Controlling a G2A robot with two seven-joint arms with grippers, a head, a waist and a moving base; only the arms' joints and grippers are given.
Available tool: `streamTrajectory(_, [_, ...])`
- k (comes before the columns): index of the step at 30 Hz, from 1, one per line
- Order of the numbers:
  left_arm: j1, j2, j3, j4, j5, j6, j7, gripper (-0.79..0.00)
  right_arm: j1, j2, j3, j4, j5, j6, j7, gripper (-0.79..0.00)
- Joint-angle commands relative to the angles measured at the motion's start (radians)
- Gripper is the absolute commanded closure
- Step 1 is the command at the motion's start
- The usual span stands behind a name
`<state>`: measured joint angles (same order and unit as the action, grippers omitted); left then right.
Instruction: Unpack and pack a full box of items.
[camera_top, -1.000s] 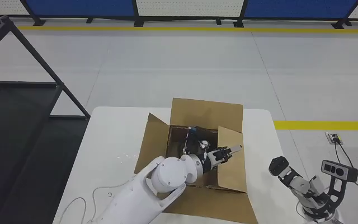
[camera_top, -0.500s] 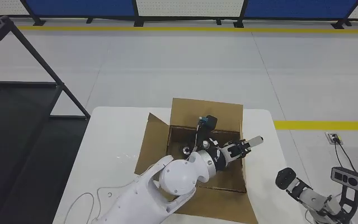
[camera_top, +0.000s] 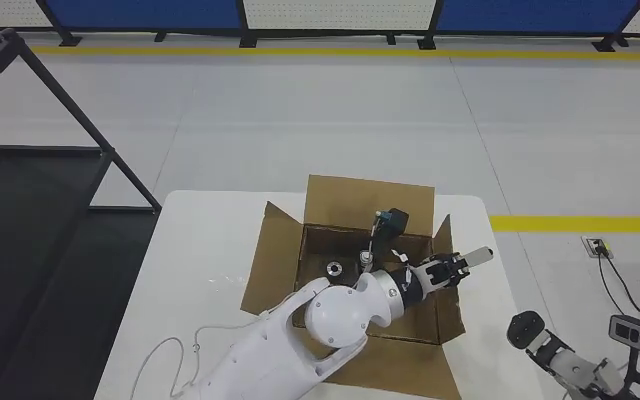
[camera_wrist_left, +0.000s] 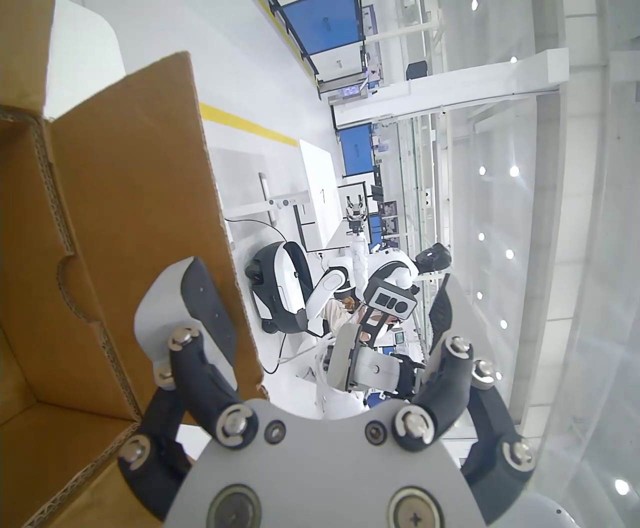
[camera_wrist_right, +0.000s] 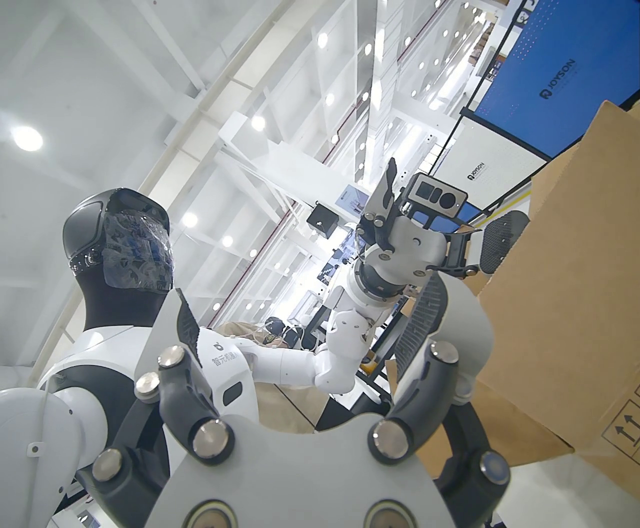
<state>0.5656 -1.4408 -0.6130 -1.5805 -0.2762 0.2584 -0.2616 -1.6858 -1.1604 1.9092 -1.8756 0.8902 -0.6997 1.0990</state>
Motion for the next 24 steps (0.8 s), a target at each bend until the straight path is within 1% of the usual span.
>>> streamTrajectory(1, [0.015, 0.000, -0.002, 0.000, 0.003, -0.013, -0.002, -0.785, 0.005, 0.000, -0.002, -0.017, -0.007, 0.011, -0.008, -0.785])
streamTrajectory(3, [0.015, -0.004, 0.001, 0.011, 0.027, -0.019, -0.011, -0.785, 0.004, 0.001, 0.001, -0.029, -0.009, 0.020, 0.002, -0.785])
streamTrajectory(5, [0.004, -0.014, 0.015, 0.036, 0.042, -0.028, -0.023, -0.785, 0.000, 0.003, 0.007, -0.041, -0.018, 0.026, 0.021, -0.785])
streamTrajectory(8, [-0.018, -0.038, 0.035, 0.087, 0.029, -0.050, -0.020, -0.785, -0.012, 0.005, 0.019, -0.060, -0.038, 0.029, 0.050, -0.785])
streamTrajectory(14, [-0.063, -0.089, 0.069, 0.203, -0.002, -0.105, -0.015, -0.785, -0.054, 0.006, 0.040, -0.087, -0.090, 0.031, 0.053, -0.785])
streamTrajectory(17, [-0.080, -0.113, 0.082, 0.254, -0.018, -0.123, -0.025, -0.785, -0.067, 0.005, 0.043, -0.080, -0.124, 0.017, 0.038, -0.785])
streamTrajectory(24, [-0.106, -0.166, 0.111, 0.354, -0.039, -0.144, -0.044, -0.785, -0.062, 0.004, 0.028, -0.081, -0.257, 0.035, -0.049, -0.785])
